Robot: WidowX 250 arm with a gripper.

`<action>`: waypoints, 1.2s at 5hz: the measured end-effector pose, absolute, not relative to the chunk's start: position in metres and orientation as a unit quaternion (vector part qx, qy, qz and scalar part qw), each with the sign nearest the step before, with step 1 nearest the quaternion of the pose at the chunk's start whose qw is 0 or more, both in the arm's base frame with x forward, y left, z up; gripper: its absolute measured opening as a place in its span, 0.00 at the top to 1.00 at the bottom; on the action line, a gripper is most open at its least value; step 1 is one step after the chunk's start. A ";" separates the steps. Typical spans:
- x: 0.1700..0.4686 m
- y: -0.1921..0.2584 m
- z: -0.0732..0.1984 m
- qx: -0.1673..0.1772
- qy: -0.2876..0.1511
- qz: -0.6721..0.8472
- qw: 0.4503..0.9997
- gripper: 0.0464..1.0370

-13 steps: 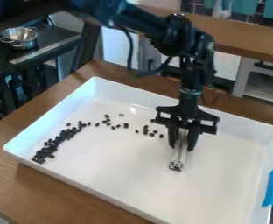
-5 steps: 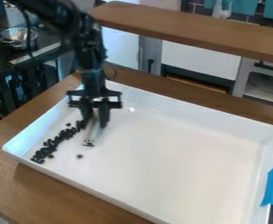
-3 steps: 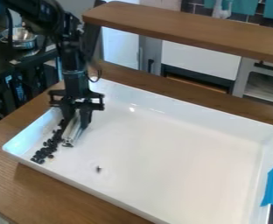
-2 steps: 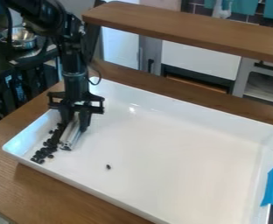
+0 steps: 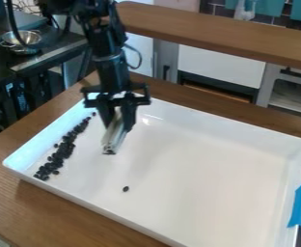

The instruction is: Sweep into pile

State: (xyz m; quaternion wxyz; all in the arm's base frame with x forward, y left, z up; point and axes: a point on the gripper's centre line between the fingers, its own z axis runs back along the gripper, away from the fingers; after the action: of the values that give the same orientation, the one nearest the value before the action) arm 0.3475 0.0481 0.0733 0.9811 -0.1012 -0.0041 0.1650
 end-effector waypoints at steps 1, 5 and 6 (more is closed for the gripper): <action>0.348 0.011 0.068 -0.125 -0.009 0.165 0.978 0.66; 0.335 -0.006 0.026 -0.091 -0.008 0.160 0.983 0.66; 0.327 0.022 0.024 -0.082 0.003 0.161 0.984 0.66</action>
State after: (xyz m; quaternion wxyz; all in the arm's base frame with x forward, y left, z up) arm 0.3265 0.0221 0.0243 0.9835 -0.0825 0.0030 0.1608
